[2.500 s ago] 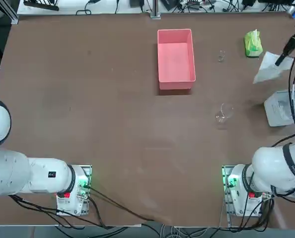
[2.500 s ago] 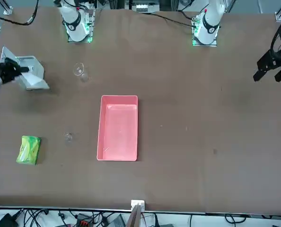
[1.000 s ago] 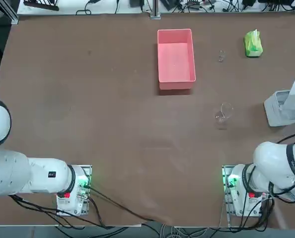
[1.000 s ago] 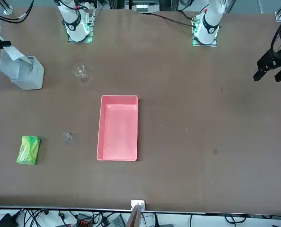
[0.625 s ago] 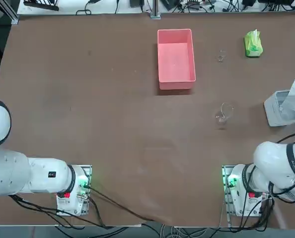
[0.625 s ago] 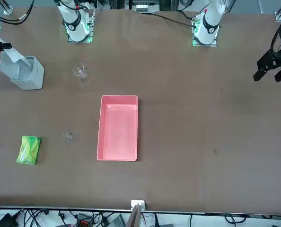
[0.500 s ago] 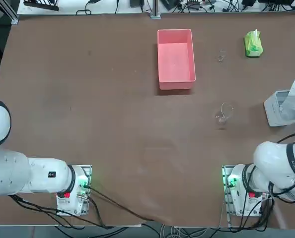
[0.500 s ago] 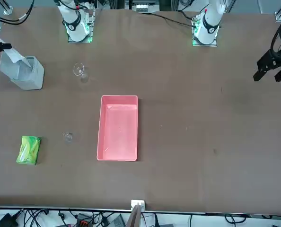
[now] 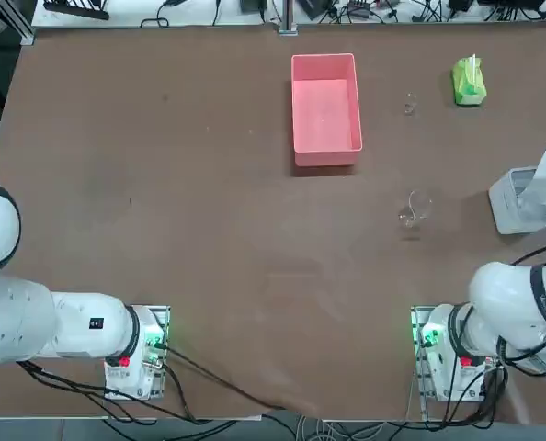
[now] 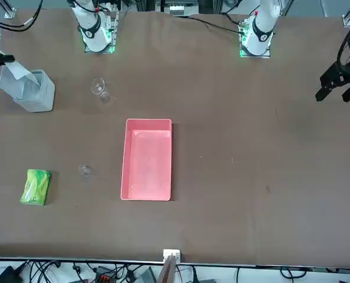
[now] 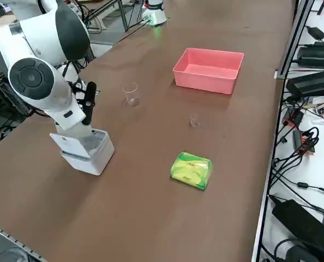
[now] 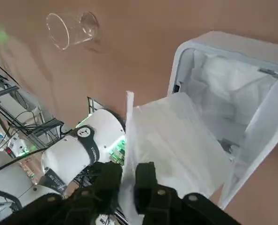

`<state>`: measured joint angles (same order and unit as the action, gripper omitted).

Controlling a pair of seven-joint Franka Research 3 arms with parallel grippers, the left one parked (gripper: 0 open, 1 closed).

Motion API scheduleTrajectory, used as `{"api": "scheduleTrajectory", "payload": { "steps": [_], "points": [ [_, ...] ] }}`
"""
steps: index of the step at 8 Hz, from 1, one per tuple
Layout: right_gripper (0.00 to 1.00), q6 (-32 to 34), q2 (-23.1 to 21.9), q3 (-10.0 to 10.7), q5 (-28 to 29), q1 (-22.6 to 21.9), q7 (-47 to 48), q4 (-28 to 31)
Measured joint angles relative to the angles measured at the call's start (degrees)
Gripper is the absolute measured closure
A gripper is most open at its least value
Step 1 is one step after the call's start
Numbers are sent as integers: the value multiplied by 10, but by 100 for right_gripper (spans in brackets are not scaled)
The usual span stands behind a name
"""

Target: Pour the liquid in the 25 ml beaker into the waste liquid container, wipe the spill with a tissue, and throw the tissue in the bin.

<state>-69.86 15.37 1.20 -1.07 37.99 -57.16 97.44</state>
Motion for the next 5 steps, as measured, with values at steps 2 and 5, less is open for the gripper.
{"api": "scheduleTrajectory", "payload": {
  "steps": [2, 5],
  "points": [
    [58, 0, 0, 0, 0, 0, 0, 0],
    [46, 0, 0, -1, 0, 0, 0, 0]
  ]
}}
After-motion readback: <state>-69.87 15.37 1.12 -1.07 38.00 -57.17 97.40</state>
